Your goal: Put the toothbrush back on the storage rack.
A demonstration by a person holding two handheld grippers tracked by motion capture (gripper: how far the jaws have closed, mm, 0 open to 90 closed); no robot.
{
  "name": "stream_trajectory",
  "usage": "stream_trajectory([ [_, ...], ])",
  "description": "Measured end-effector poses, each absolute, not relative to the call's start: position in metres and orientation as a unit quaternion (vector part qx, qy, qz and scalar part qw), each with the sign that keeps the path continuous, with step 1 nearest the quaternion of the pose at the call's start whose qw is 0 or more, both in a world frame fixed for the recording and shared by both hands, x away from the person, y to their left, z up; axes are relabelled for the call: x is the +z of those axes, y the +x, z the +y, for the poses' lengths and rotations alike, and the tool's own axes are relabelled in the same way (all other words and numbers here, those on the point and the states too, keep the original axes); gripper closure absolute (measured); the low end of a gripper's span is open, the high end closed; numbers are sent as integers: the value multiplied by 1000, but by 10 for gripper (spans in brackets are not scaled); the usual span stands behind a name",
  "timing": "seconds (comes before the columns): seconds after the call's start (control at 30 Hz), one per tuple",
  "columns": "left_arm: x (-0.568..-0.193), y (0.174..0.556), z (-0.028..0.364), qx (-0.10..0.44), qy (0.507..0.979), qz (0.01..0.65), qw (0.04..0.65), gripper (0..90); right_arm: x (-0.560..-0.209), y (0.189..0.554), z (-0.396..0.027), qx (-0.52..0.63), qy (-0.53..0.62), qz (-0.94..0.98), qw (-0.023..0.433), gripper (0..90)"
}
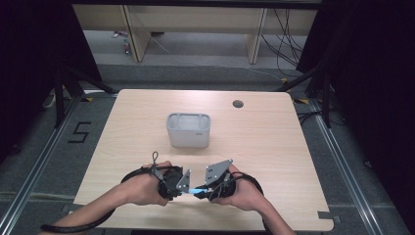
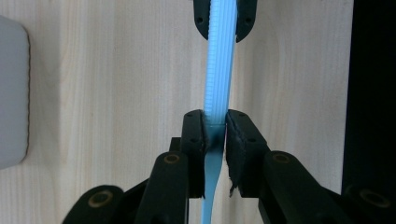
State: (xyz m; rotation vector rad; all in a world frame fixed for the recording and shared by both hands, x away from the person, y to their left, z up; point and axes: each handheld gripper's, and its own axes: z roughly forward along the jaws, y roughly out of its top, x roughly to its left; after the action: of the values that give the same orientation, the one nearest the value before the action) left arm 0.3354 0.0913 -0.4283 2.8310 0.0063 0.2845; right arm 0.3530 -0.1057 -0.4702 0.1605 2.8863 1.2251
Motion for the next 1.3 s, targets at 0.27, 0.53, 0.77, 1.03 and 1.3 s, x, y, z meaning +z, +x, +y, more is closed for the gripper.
stream_trajectory([
  [0.27,-411,337,108,156,957,52,240,622,-472,354,-113,397,84,914,19,794],
  [0.53,-411,327,141,185,888,156,392,453,-478,360,-138,436,166,881,76,794],
  [0.77,-445,339,158,129,823,282,477,417,-473,362,-152,501,228,822,148,794],
  [1.03,-456,365,148,86,759,356,538,358,-470,359,-150,549,250,773,198,795],
  [1.3,-448,384,134,64,715,380,583,352,-469,356,-145,561,251,763,200,794],
])
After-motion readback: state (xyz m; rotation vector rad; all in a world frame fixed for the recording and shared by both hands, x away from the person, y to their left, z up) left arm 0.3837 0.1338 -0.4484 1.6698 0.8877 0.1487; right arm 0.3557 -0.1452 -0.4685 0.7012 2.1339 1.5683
